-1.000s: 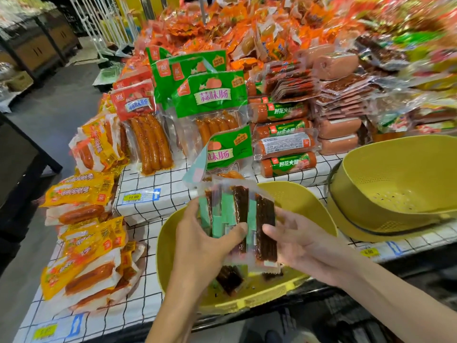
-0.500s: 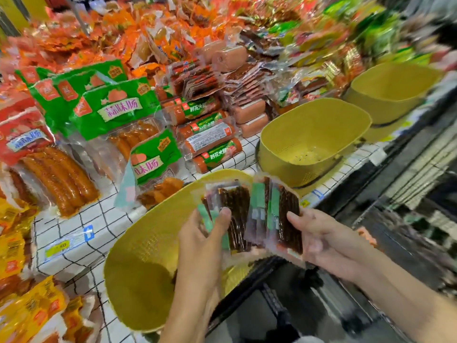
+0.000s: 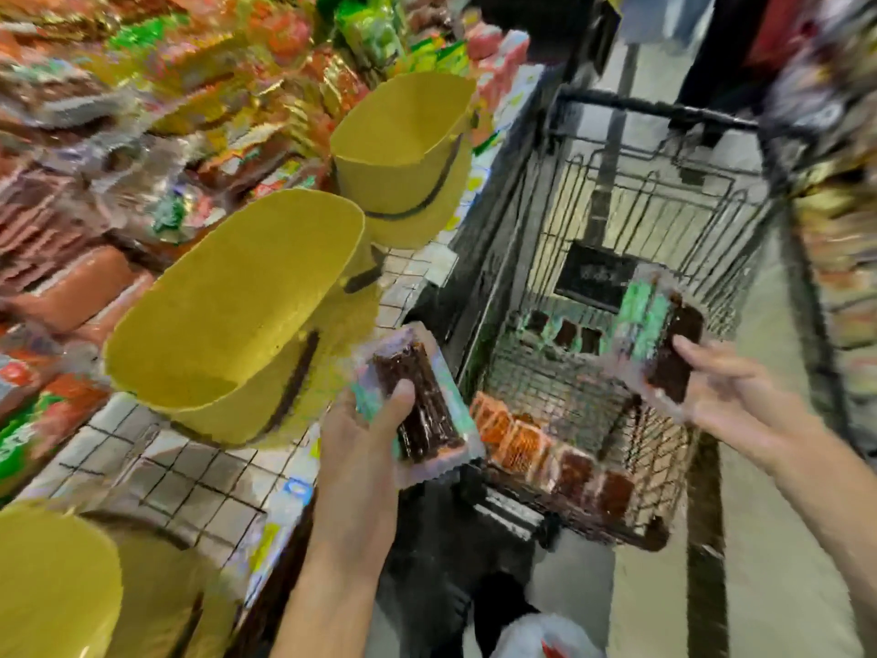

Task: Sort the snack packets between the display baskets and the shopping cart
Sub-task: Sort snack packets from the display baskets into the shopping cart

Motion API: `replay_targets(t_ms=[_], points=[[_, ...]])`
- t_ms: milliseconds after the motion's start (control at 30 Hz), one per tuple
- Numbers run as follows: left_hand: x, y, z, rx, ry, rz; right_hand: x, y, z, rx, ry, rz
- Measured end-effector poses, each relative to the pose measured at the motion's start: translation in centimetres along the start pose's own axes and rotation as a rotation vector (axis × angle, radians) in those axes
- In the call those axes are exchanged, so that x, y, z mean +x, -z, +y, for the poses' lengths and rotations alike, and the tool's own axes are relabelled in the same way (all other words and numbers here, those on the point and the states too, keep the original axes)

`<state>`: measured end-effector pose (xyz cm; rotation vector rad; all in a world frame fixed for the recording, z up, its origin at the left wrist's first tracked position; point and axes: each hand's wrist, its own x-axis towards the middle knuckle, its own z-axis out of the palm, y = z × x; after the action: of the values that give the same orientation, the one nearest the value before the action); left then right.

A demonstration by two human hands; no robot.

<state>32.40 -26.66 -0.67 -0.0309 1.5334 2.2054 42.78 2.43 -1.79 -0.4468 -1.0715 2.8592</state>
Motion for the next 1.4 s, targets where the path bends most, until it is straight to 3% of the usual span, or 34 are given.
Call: replay_targets(t_ms=[100, 233, 433, 633, 800, 900, 1000, 1167, 1267, 1400], points=[[4.8, -4.3, -2.6, 0.067, 0.068, -0.006, 1.3, 5.4, -2.9, 0.105, 0.016, 0.149], [11.7, -9.1, -6.0, 0.153, 0.165, -0.026, 3.0, 11.4, -4.6, 0.252, -0.009, 0.132], [22.4, -15.3, -13.1, 0.278, 0.289, -0.122, 8.2, 18.7, -5.7, 0.152, 0.040, 0.496], [35.1, -19.9, -24.7, 0.536, 0.345, -0.111, 16.7, 26.7, -5.1, -0.031, 0.000, 0.856], [44.7, -21.3, -34.4, 0.785, 0.274, 0.019, 25.2, 36.6, -2.2, -0.445, -0.138, 1.192], [49.2, -21.5, -38.7, 0.918, 0.210, 0.057, 29.3, 41.5, 0.2, -0.649, -0.237, 1.211], [51.6, -21.0, -42.0, 1.031, 0.172, -0.012, 31.7, 44.8, 2.4, -0.879, -0.304, 1.185], [51.9, -19.8, -44.7, 1.249, 0.020, -0.104, 32.0, 47.1, 4.8, -1.215, -0.294, 1.158], [51.9, -19.3, -44.5, 1.365, -0.034, -0.125, 31.8, 47.0, 4.9, -1.181, -0.227, 1.102], [52.5, -19.2, -43.7, 1.371, 0.125, -0.241, 31.1, 46.1, 5.0, -1.024, -0.126, 1.100]])
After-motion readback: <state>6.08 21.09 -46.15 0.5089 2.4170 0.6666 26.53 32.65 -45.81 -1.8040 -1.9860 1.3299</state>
